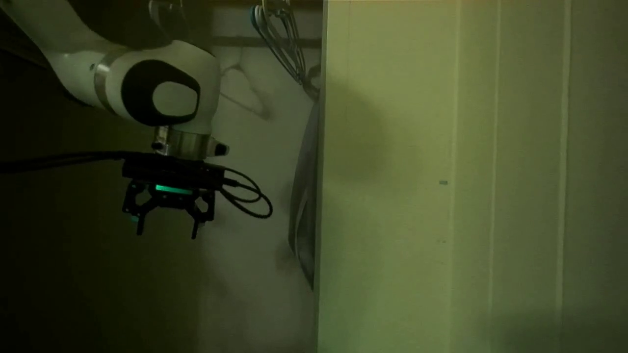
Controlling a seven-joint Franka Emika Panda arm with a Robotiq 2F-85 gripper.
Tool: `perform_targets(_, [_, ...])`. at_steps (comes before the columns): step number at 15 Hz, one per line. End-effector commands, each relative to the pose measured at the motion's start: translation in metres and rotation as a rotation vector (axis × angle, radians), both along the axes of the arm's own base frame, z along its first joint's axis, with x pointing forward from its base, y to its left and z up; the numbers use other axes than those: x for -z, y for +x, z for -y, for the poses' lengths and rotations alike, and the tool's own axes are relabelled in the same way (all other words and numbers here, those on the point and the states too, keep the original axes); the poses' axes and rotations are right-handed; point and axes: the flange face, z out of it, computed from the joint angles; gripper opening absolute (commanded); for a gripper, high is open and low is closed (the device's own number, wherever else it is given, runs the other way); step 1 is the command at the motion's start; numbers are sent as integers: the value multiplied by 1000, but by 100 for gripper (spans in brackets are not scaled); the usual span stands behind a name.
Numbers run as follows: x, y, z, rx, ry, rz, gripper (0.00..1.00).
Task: Shift the coat hanger to the right
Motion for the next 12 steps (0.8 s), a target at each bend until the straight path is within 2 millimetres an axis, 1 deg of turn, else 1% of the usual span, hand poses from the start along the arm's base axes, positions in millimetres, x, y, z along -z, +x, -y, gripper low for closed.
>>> perform_targets(1, [-73,-13,-20,62,-50,127,100])
perform_targets(3, [-114,-20,-33,107,-36,177,100])
perform_targets(8, [-207,-47,-69,147,-71,316,100])
perform_targets(12, [-269,-63,-94,137,-58,440,100])
